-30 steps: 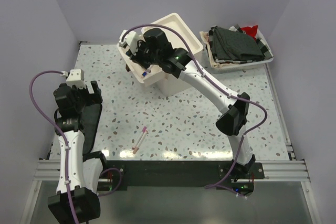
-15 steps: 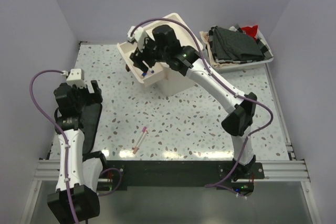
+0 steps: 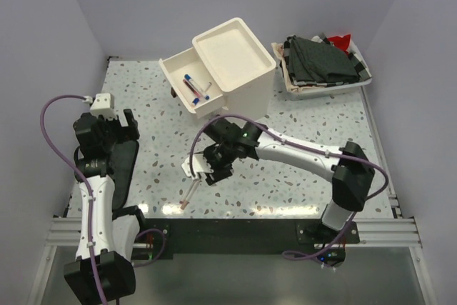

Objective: Sort the stationery into containers
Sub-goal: Pick up the pen from the corner of the board, then place the pen in the drawer.

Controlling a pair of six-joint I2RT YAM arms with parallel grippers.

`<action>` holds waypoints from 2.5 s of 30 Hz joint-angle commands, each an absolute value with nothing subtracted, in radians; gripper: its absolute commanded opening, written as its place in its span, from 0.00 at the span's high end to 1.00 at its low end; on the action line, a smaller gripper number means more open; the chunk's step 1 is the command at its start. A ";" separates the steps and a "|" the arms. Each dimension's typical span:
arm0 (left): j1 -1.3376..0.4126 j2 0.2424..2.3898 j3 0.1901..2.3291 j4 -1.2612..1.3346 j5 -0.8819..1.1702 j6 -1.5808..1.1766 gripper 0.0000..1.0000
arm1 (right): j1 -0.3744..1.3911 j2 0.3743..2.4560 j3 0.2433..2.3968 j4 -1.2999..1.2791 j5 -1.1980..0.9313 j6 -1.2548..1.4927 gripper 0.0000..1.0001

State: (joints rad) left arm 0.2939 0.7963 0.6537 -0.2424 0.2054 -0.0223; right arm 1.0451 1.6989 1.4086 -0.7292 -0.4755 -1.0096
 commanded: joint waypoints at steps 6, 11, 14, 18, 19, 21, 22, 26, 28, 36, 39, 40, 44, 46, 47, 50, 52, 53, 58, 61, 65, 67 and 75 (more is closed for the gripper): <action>0.293 0.741 0.712 -0.273 0.213 -0.014 0.00 | 1.144 1.913 1.454 -0.681 -0.468 -1.230 0.53; 0.299 0.706 0.710 -0.301 0.204 -0.011 0.00 | 1.147 2.002 1.515 -0.713 -0.451 -1.230 0.53; 0.302 0.696 0.703 -0.310 0.204 -0.011 0.00 | 1.147 2.005 1.522 -0.687 -0.445 -1.226 0.54; 0.305 0.692 0.690 -0.313 0.216 -0.018 0.00 | 1.147 2.023 1.545 -0.667 -0.440 -1.206 0.54; 0.305 0.693 0.687 -0.311 0.216 -0.021 0.00 | 1.149 2.031 1.549 -0.667 -0.436 -1.201 0.53; 0.307 0.693 0.683 -0.308 0.222 -0.026 0.00 | 1.147 2.045 1.569 -0.669 -0.431 -1.198 0.53; 0.307 0.696 0.683 -0.305 0.222 -0.028 0.00 | 1.147 2.062 1.575 -0.673 -0.426 -1.197 0.53; 0.308 0.703 0.684 -0.301 0.222 -0.032 0.00 | 1.147 2.091 1.600 -0.695 -0.425 -1.213 0.55; 0.308 0.704 0.689 -0.293 0.229 -0.034 0.00 | 1.147 2.111 1.614 -0.713 -0.425 -1.216 0.59; 0.310 0.704 0.681 -0.290 0.222 -0.035 0.00 | 1.147 2.183 1.651 -0.798 -0.394 -1.238 0.64; 0.313 0.701 0.677 -0.291 0.229 -0.040 0.00 | 1.147 2.207 1.658 -0.827 -0.380 -1.239 0.66; 0.313 0.700 0.676 -0.293 0.229 -0.040 0.00 | 1.147 2.212 1.658 -0.837 -0.377 -1.241 0.68; 0.313 0.703 0.673 -0.293 0.230 -0.037 0.00 | 1.149 2.229 1.666 -0.903 -0.380 -1.249 0.76; 0.313 0.707 0.673 -0.287 0.235 -0.038 0.00 | 1.152 2.232 1.674 -0.971 -0.393 -1.273 0.82; 0.313 0.707 0.672 -0.284 0.236 -0.038 0.00 | 1.151 2.221 1.671 -0.985 -0.402 -1.276 0.86; 0.313 0.712 0.675 -0.278 0.241 -0.037 0.00 | 1.147 2.128 1.646 -1.005 -0.428 -1.252 0.95; 0.313 0.719 0.678 -0.273 0.241 -0.029 0.00 | 1.140 2.027 1.643 -1.015 -0.436 -1.209 0.98; 0.313 0.722 0.683 -0.273 0.241 -0.028 0.00 | 1.128 1.998 1.663 -1.022 -0.448 -1.191 0.99; 0.313 0.764 0.690 -0.265 0.241 -0.012 0.00 | 1.069 1.869 1.837 -1.043 -0.476 -1.008 1.00; 0.313 0.801 0.707 -0.262 0.227 -0.014 0.00 | 1.014 1.841 1.994 -0.968 -0.492 -0.830 1.00; 0.311 0.830 0.732 -0.236 0.244 -0.023 0.00 | 0.925 1.910 2.289 -0.832 -0.447 -0.550 1.00; 0.311 0.842 0.744 -0.233 0.248 -0.035 0.00 | 0.893 1.925 2.345 -0.711 -0.355 -0.408 1.00; 0.311 0.836 0.759 -0.253 0.259 -0.052 0.00 | 0.827 2.038 2.454 -0.508 -0.118 -0.045 1.00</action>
State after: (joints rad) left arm 0.3012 0.8490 0.7128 -0.2844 0.2394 -0.0380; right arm 0.8539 1.9423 2.3756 -0.5938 -0.2440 -0.3378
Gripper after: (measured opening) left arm 0.997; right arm 0.084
